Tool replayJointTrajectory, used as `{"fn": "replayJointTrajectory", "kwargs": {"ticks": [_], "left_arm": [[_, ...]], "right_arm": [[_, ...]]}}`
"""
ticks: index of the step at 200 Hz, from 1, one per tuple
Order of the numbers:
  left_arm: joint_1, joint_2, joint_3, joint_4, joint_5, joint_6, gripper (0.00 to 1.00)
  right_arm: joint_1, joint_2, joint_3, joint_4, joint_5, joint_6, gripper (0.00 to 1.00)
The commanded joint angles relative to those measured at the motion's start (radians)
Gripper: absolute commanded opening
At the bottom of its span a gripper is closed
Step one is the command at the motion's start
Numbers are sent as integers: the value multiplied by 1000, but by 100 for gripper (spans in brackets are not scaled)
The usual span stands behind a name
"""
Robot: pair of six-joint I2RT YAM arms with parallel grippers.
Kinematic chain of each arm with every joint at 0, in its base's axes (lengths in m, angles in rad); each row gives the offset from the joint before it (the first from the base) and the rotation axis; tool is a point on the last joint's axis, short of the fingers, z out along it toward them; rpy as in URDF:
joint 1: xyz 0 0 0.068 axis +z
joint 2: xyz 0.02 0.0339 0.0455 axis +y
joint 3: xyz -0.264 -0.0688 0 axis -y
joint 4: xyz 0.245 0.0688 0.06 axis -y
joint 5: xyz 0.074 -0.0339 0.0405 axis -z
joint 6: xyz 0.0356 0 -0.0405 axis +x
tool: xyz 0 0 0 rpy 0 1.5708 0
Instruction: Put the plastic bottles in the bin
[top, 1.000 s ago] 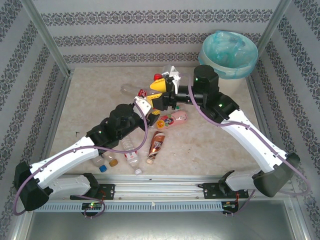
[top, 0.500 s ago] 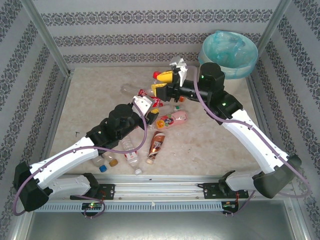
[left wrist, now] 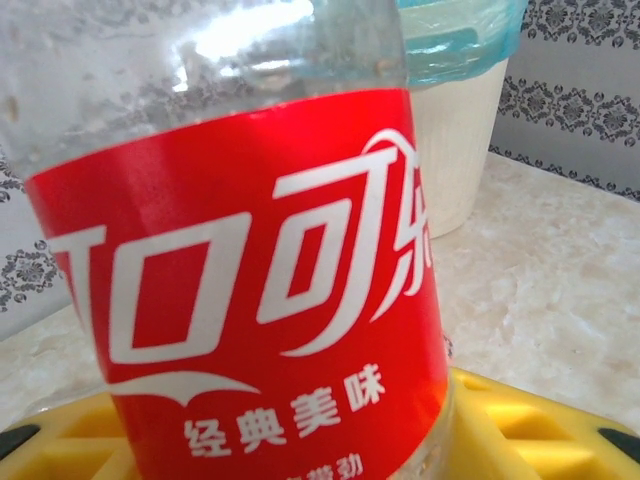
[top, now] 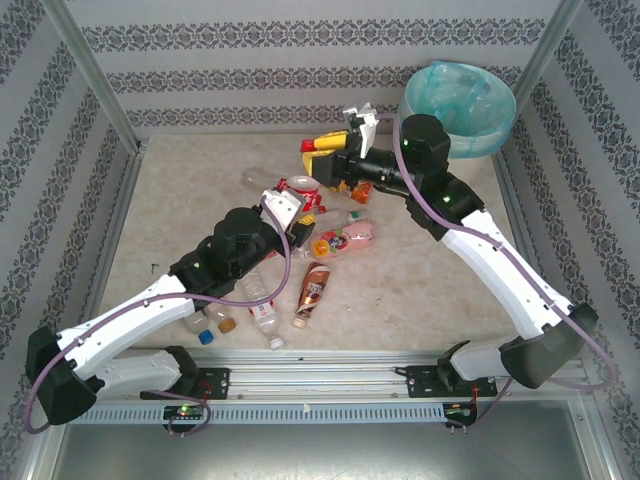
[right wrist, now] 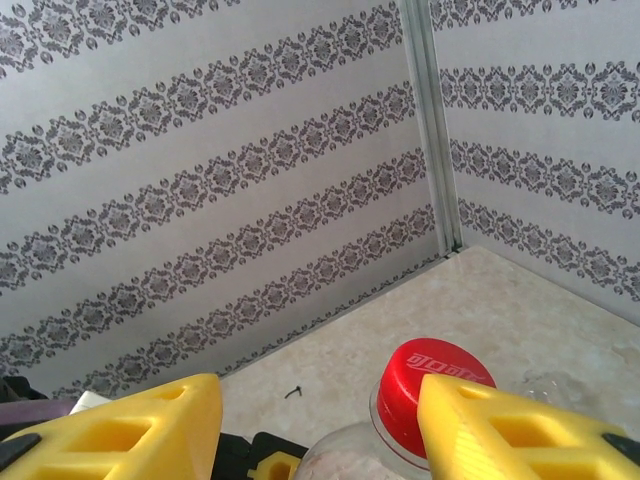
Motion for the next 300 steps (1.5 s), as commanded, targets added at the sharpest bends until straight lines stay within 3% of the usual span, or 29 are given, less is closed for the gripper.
{"fn": "replayJointTrajectory", "kwargs": {"ticks": [1,48,117,152,174,233,243,253,260,300], "left_arm": [[-6,-22,-8,61,55,17,54],[-6,-29,-15,61,17,8,54],[-6,-20,-21,77,19,1,53],[-6,-17,-20,84,34,0,53],[-6,-23,-23,90,39,4,53],[-6,-28,-24,83,32,14,53],[-6,-30,-23,81,27,15,54],[-6,-34,-27,84,23,14,53],[-6,-37,-29,89,22,12,53],[-6,-39,-28,82,24,12,54]], "right_arm": [[4,38,40,0,-9,30,55],[-20,7,37,-58,137,39,56],[-39,-24,51,-104,117,19,58],[-24,34,98,-106,16,26,59],[-6,54,112,-120,51,11,57],[4,99,126,-99,-17,39,50],[4,99,126,-105,-10,39,51],[4,102,131,-123,7,37,61],[4,103,132,-129,14,37,62],[6,98,128,-109,-21,51,41]]}}
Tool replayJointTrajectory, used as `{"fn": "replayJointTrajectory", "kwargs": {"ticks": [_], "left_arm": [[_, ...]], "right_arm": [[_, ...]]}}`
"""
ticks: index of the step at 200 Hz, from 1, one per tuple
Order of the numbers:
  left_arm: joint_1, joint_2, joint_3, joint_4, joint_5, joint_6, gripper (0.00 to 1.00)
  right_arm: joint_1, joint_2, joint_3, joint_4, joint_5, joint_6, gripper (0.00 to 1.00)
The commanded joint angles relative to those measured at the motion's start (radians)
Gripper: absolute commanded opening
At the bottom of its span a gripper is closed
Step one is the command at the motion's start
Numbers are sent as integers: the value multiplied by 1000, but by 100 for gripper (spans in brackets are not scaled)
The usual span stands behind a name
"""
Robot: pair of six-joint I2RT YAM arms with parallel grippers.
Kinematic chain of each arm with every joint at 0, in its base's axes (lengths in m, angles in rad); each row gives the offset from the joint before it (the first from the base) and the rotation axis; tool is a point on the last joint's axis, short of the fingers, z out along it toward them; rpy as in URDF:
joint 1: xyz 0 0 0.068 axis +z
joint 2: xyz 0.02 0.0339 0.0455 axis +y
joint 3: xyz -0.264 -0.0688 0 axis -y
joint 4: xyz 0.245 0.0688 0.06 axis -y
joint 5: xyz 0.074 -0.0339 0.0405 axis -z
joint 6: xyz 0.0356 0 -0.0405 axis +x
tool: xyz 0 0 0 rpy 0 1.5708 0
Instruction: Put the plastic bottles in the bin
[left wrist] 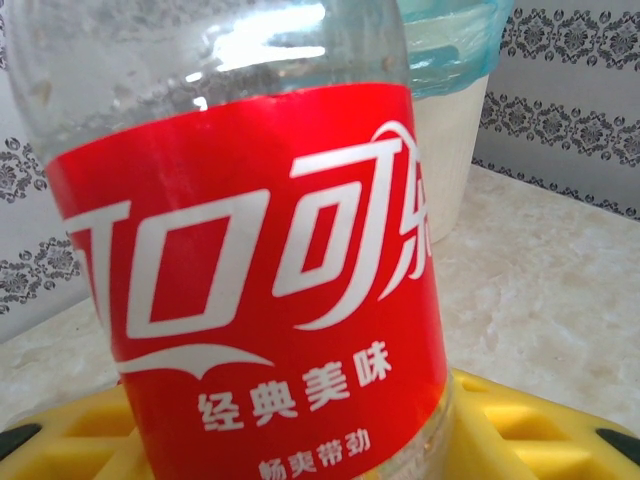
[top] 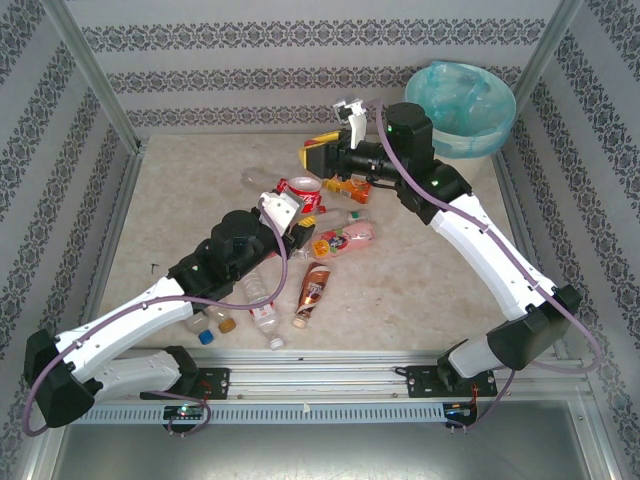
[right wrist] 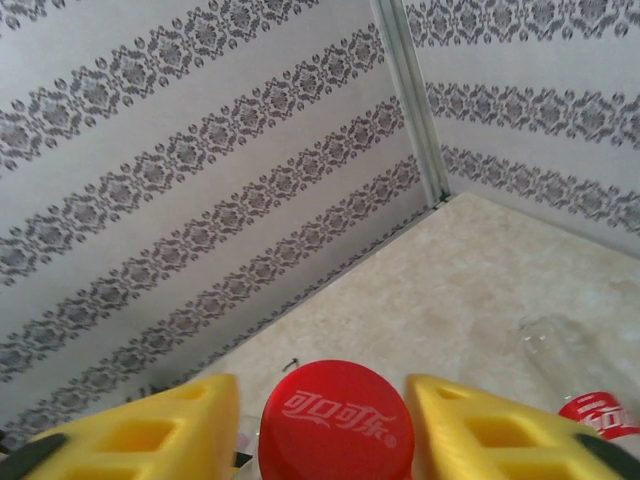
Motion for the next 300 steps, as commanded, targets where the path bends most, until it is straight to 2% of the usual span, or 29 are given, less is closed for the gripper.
{"fn": "replayJointTrajectory", "kwargs": {"ticks": [1,23,34,48,69,94,133,157,183,207,225,273,300], "left_arm": [[-6,-21,-3,48,-2,16,54],[-6,-25,-3,50,-9,12,56],[-6,-28,-3,48,-16,12,60],[-6,-44,-11,56,-24,12,75],[-6,-90,-70,148,-15,24,100],[-6,-113,-75,161,-4,11,100],[-6,-68,14,68,39,-33,100],[-4,37,150,-41,103,-101,100],[2,207,316,-64,168,-184,100],[3,371,527,-149,253,-216,100],[3,430,602,-184,289,-248,99],[5,404,524,-220,263,-296,99],[7,373,460,-229,250,-304,99]], "right_arm": [[16,-1,27,16,-30,15,40],[16,-13,30,15,-14,6,27],[15,-18,37,7,6,-3,21],[16,-29,45,-7,50,-30,17],[16,-57,73,-47,200,-103,2],[4,-85,133,-71,439,-216,0],[-31,-46,299,-38,812,-512,0],[-115,42,436,-27,938,-603,0],[-215,134,502,23,1037,-655,0],[-292,217,502,89,1092,-680,0],[-339,281,501,112,1093,-665,0],[-402,380,408,127,1034,-608,0],[-442,388,311,148,990,-513,0]]}}
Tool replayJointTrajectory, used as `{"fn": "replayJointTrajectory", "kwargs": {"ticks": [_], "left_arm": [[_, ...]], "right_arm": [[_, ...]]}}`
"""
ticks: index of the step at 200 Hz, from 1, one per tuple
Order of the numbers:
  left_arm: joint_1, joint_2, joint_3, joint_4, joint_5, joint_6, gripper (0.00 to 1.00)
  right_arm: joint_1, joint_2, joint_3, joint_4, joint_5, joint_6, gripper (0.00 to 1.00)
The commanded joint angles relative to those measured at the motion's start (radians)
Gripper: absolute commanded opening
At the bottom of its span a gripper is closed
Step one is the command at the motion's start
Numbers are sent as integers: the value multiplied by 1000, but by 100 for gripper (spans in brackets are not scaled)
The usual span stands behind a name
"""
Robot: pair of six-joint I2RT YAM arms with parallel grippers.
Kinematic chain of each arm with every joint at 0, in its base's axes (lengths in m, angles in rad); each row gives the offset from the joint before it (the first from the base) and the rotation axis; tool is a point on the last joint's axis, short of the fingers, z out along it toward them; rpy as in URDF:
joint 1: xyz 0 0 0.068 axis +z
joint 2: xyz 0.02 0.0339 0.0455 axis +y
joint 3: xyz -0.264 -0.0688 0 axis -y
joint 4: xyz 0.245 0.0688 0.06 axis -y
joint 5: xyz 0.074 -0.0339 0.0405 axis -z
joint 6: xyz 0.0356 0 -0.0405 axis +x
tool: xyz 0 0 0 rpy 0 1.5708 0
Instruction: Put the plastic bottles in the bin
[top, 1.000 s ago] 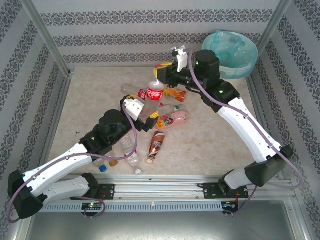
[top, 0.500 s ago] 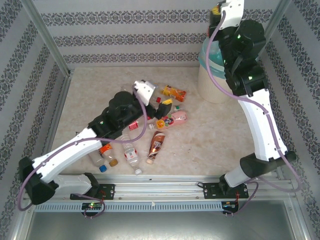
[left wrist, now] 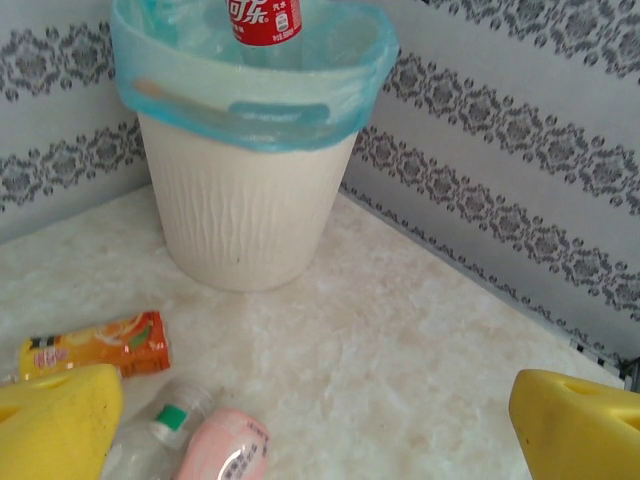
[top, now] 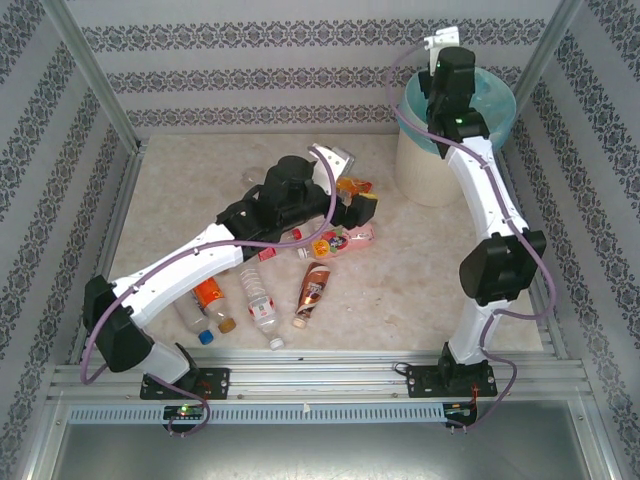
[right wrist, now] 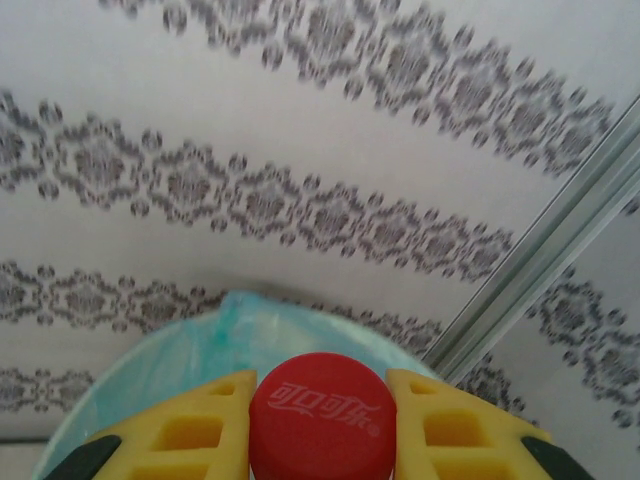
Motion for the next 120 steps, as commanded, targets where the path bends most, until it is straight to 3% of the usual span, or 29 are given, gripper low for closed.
{"fn": "replayJointTrajectory", "kwargs": {"ticks": [1,39,80,88,98,120], "left_arm": [[6,-48,-48,-53,-10,-39,99],[8,-52,-66,-66,-3,-51,99],[9,-54,-95,-49,3,-68,99],[10,-55,-99,-48,2,-69,99],[9,-56,-101,-49,0,-69,99],[9,-55,-103,-49,-3,-68,99]], "right_arm": [[-33,-9,-55,64,-36,98,0],[-90,10,-122,48,-109,216,0],[-125,49,-122,5,-161,247,8],[-130,50,-123,1,-166,247,19],[-132,46,-119,-4,-164,253,55],[-131,28,-92,-19,-178,262,62]]}}
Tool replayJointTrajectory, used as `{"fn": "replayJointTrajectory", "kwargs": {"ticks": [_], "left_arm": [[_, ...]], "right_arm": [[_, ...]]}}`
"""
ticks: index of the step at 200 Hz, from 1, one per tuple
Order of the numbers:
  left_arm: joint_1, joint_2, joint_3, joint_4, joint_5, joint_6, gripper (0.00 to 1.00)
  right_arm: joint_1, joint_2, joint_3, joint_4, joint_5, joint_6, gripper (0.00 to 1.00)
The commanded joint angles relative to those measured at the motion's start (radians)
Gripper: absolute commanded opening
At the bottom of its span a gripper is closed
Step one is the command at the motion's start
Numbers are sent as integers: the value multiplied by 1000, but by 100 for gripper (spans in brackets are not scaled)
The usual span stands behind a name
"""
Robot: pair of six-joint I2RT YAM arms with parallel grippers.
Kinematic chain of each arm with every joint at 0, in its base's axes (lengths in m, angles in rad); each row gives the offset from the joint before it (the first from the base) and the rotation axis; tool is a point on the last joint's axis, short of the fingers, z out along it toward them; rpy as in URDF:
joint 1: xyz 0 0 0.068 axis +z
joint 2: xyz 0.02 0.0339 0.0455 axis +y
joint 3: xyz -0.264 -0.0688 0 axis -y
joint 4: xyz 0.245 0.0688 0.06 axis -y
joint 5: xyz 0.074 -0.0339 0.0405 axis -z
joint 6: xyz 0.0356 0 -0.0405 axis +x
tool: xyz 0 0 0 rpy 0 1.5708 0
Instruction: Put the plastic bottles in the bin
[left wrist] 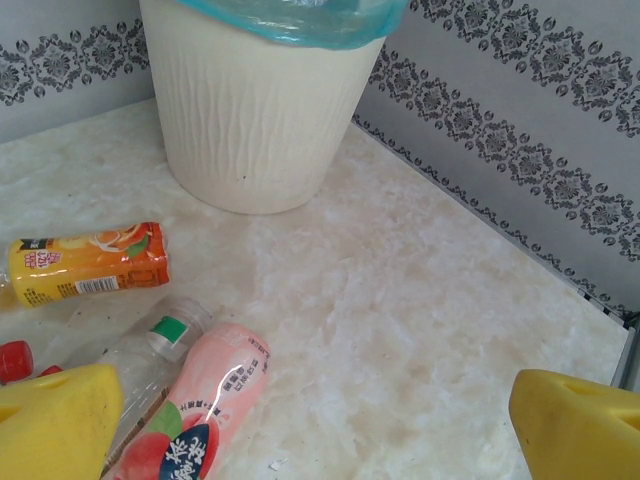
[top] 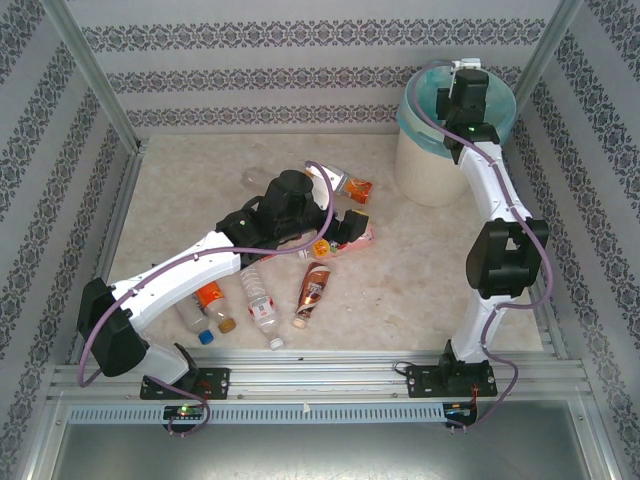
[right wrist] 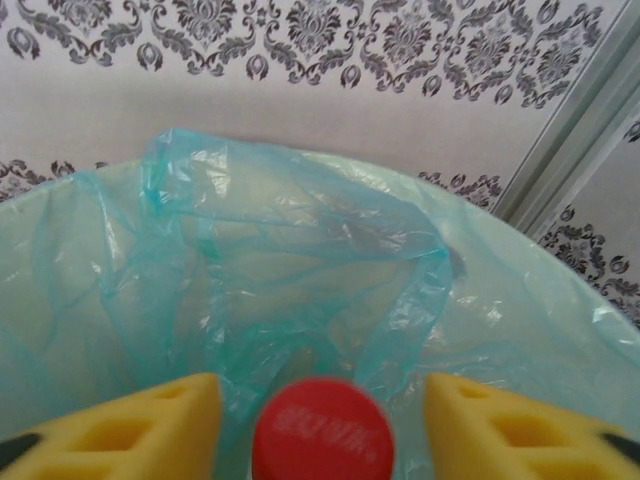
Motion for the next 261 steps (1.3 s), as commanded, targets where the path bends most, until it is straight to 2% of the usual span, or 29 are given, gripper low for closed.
{"fn": "replayJointTrajectory", "kwargs": {"ticks": [1,76,105,138,178,212,241,261], "left_arm": [[8,-26,-7,-5,-4,-19,99],[8,-29,-11,-17,-9,-23,99],[18,-50,-16,-54,-36,-16,99],[47,-76,-23,-144,-58,-16,99],[66,-101,-52,-329,-41,-1,97],[65,-77,-78,-496,5,-21,92],[65,-21,-142,-510,78,-86,89],[62,21,-204,-458,128,-128,88]], "right_arm": [[-2,-15,36,-12,-36,34,62],[26,-53,152,-103,-89,49,59],[81,-114,152,-133,-114,56,60],[188,-231,122,-161,-119,29,60],[335,-421,-67,-123,-161,-26,61],[401,-564,-302,-69,-182,52,61],[433,-637,-462,-39,-134,110,61],[451,-669,-532,-40,-112,132,61]]}}
